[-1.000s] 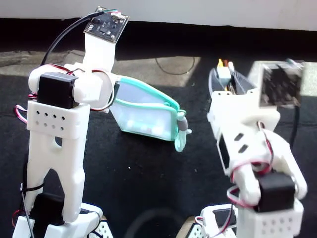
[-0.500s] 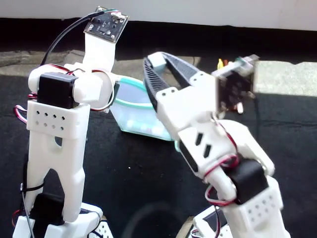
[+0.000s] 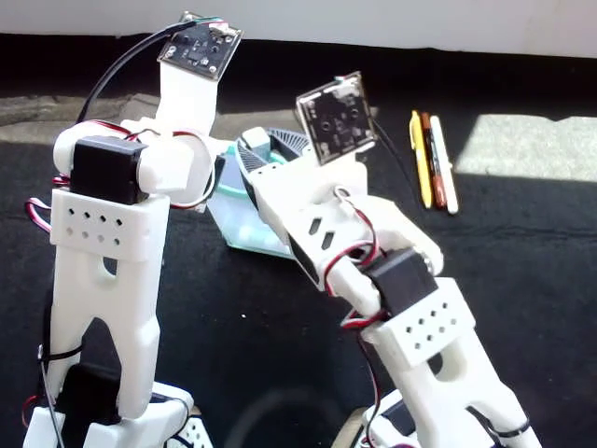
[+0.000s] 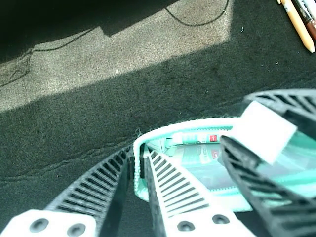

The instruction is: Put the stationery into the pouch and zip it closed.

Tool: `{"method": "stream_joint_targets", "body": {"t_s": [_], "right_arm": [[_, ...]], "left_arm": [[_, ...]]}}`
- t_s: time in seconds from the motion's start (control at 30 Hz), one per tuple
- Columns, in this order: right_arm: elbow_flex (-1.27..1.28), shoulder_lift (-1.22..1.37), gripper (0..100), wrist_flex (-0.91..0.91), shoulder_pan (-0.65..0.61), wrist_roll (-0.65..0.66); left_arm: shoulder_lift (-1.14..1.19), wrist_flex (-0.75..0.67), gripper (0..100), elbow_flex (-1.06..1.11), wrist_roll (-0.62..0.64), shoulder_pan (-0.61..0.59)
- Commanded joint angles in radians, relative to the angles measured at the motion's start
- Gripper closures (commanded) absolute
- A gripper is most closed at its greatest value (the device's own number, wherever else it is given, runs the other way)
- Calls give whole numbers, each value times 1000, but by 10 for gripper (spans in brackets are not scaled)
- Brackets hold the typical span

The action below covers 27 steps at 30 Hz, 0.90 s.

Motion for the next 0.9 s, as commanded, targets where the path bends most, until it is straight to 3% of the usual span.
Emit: {"method": "stream_joint_targets", "body": {"t_s": [0.0, 0.17, 0.3, 0.7, 0.77, 0.87], "right_arm": [[-5, 12, 992, -22, 21, -6], [-4, 19, 981, -18, 22, 29], [31, 8, 857, -16, 19, 40], [-236, 1, 861, 177, 33, 23], [-334, -28, 861, 228, 124, 26], [-430, -51, 872, 257, 369, 26]], "left_arm": [[21, 0, 991, 27, 3, -2], [21, 0, 991, 27, 3, -2], [21, 3, 991, 27, 3, -2], [21, 2, 991, 27, 3, -4], [21, 3, 991, 27, 3, -4], [21, 5, 991, 27, 3, -4]]}}
